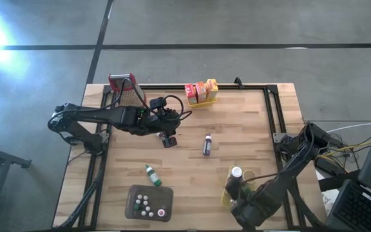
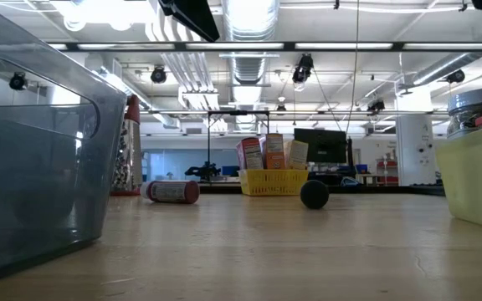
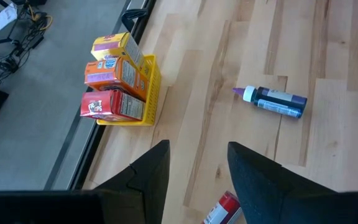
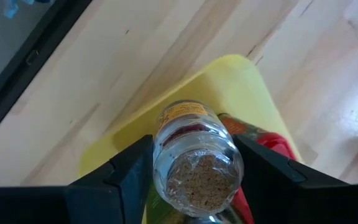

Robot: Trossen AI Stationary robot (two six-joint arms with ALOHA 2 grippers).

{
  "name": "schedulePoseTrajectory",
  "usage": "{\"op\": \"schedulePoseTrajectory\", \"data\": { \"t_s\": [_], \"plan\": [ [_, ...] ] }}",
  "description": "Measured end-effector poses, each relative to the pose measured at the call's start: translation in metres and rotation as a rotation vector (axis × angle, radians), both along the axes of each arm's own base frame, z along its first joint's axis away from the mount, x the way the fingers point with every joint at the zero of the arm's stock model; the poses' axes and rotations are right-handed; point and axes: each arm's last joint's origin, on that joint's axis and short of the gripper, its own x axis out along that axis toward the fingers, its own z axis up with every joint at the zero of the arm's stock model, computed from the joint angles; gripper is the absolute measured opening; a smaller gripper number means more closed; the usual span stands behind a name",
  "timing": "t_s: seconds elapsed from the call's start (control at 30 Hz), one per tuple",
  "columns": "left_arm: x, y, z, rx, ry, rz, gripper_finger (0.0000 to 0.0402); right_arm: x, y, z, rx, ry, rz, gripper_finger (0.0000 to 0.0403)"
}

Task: Pick & Place Kitchen Items
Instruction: Put the transparent seasoning bottle into the bottom yellow bin

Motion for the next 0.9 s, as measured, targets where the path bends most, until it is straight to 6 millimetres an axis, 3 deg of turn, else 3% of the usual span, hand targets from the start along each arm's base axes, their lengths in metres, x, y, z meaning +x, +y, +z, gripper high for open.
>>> {"op": "schedulePoseTrajectory", "data": {
  "t_s": [0.23, 0.5, 0.9],
  "plan": [
    [0.0, 0.0, 0.0, 0.0, 0.0, 0.0, 0.0168, -0.004, -0.002, -0.012, -0.022, 0.011, 0.048, 0.0189],
    [0.0, 0.0, 0.0, 0.0, 0.0, 0.0, 0.0168, -0.003, -0.001, -0.019, -0.001, -0.012, 0.059, 0.0208],
    [0.0, 0.0, 0.0, 0.0, 0.0, 0.0, 0.0168, -0.007, -0.005, -0.032, -0.007, -0.005, 0.055, 0.02]
  ]
}}
